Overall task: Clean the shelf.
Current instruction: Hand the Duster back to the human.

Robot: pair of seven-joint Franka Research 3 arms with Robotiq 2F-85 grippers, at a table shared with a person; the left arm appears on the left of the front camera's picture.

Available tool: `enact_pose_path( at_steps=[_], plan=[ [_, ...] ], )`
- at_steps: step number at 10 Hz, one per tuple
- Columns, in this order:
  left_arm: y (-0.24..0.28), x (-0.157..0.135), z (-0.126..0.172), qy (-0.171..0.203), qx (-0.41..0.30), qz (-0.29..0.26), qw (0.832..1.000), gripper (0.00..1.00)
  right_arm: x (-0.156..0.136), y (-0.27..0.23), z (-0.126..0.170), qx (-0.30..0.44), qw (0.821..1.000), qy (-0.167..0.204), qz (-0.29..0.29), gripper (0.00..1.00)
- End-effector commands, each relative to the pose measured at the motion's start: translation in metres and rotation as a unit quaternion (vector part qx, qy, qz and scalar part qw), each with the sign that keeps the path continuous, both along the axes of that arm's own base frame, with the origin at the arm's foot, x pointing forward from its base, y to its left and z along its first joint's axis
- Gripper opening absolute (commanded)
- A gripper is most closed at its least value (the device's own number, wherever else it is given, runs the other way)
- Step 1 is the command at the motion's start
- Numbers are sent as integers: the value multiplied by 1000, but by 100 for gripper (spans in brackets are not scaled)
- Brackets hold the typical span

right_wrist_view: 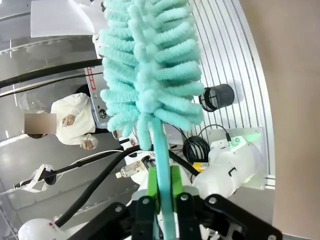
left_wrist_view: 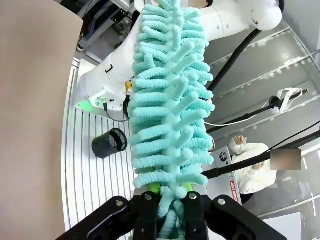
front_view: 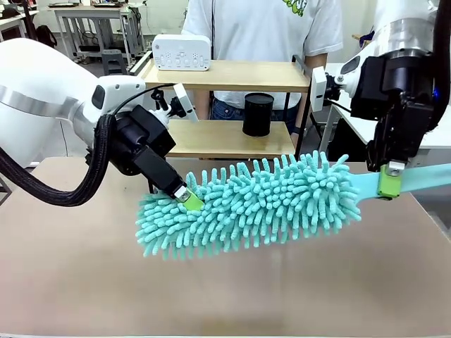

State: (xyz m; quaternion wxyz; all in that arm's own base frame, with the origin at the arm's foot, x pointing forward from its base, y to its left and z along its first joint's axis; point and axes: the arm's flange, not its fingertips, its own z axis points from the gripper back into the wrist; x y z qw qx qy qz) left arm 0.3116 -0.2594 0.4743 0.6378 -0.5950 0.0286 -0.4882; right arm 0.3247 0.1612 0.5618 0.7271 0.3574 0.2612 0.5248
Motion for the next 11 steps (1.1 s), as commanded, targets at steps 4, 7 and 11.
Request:
enact_pose_path(
  at_steps=[4, 7, 11],
  plan=[
    [-2, -1, -2, -21, 10, -10, 1000, 0, 0, -8, 2, -2, 1000, -1, -10, 100],
    [8, -1, -1, -25, 4, -8, 1000, 0, 3, -25, 4, 80, 990, -32, -107, 100],
    [45, -3, 8, -32, -16, 2, 999, 0, -5, -148, -22, 291, 759, -115, -571, 100]
  ],
)
